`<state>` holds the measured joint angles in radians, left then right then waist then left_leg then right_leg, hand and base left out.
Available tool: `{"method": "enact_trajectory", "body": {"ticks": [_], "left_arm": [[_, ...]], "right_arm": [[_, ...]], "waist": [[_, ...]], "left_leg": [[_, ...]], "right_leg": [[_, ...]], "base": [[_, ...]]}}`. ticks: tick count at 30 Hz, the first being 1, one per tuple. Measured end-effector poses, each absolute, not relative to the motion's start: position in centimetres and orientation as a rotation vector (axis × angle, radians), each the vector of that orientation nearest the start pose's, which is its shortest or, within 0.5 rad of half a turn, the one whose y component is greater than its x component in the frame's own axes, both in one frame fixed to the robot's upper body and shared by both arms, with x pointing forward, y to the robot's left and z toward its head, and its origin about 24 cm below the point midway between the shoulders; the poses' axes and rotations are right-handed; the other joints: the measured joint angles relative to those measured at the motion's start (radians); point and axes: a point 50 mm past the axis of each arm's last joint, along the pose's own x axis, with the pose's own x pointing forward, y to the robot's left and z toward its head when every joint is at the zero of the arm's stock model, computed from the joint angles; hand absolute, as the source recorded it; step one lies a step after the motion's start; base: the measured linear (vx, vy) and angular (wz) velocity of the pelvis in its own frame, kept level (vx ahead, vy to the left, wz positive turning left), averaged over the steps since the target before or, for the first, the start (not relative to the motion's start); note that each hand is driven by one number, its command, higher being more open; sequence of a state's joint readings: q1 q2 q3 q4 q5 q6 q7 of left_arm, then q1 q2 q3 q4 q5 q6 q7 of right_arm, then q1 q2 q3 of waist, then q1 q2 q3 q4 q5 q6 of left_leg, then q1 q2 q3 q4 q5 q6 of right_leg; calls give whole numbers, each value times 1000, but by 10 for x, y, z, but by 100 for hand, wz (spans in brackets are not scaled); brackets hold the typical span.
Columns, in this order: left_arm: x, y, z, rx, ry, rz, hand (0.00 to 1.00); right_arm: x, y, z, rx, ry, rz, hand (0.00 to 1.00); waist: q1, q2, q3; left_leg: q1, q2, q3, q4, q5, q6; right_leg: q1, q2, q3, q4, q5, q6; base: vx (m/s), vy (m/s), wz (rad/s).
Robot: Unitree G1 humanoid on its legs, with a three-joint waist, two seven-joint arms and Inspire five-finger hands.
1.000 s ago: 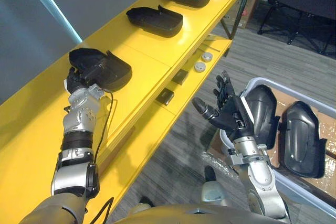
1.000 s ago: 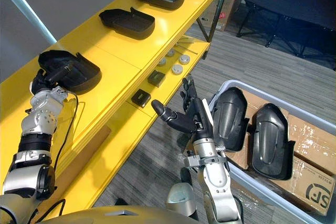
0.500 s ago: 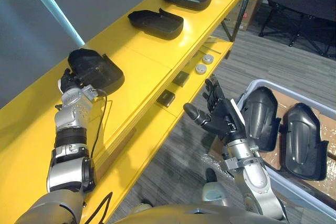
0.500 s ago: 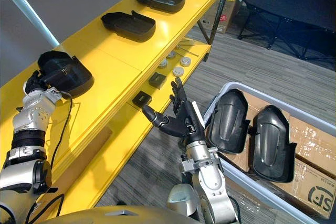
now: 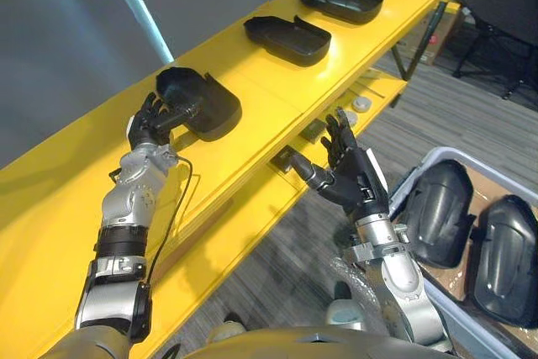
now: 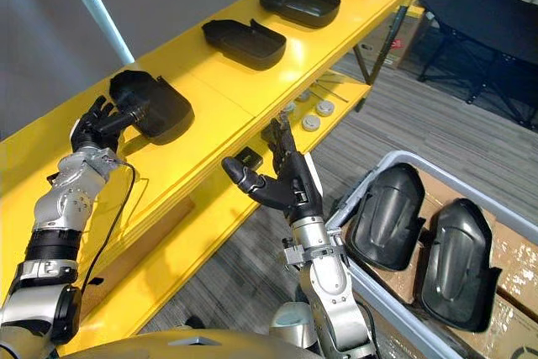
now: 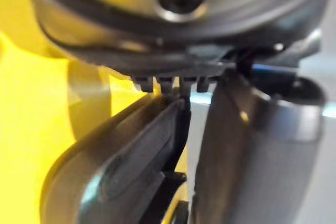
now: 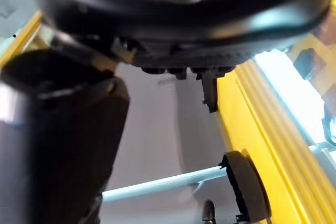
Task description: Walk over and take three plastic housings, then place them on the shelf
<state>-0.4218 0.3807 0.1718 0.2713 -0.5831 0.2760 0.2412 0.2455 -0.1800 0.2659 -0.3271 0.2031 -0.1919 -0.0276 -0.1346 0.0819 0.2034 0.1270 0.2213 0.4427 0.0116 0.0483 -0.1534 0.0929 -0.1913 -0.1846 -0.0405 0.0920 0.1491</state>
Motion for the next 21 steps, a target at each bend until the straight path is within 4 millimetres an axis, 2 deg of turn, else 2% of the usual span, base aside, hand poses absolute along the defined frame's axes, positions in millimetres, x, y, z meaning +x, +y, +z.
{"method": "enact_trajectory", "body": {"ticks": [3, 6, 8, 10, 13, 15, 19, 21], "left_arm": [[325, 254, 119, -145, -1, 337, 100], [322, 265, 135, -38, -56, 355, 100], [319, 275, 144, 49, -81, 390, 100], [314, 295, 158, 130, -116, 465, 100], [307, 317, 176, 163, -193, 548, 100], [304, 323, 187, 171, -258, 578, 100], [298, 319, 209, 129, -429, 556, 100], [280, 305, 222, 67, -566, 487, 100]], "right_arm": [[198, -125, 74, 116, -215, 211, 100], [201, -122, 70, 106, -199, 232, 100], [201, -117, 68, 109, -190, 250, 100], [200, -111, 67, 117, -186, 274, 100], [197, -102, 66, 130, -184, 313, 100], [195, -97, 66, 138, -181, 337, 100], [193, -94, 68, 150, -205, 339, 100], [194, -96, 71, 154, -225, 317, 100]], "waist": [[25, -1, -25], [44, 0, -51], [58, 3, -66], [73, 1, -84], [83, -3, -107], [93, -9, -125], [108, -17, -154], [110, -21, -157]], "left_leg": [[-15, -1, -26, -6, 10, 1], [-15, -3, -50, -23, 23, 0], [-15, -4, -58, -28, 27, 1], [-17, -4, -65, -39, 37, 1], [-17, -5, -73, -57, 47, 0], [-17, -5, -82, -62, 49, -1], [-17, -8, -102, -69, 52, -2], [-19, -8, -105, -70, 52, -2]], "right_leg": [[7, 0, -29, -7, 0, 0], [26, 1, -61, -16, -1, -2], [32, 1, -71, -16, -3, -4], [33, 2, -84, -16, -5, -6], [33, 3, -103, -16, -8, -10], [34, 2, -116, -16, -14, -13], [48, 1, -140, -15, -25, -17], [48, 0, -144, -14, -27, -18]], "base": [[-10, -14, 27], [-2, -9, 26], [-5, -3, 14], [-2, -3, 14], [-9, 1, 14], [-8, 2, 14], [20, 3, 15], [24, 6, 10]]}}
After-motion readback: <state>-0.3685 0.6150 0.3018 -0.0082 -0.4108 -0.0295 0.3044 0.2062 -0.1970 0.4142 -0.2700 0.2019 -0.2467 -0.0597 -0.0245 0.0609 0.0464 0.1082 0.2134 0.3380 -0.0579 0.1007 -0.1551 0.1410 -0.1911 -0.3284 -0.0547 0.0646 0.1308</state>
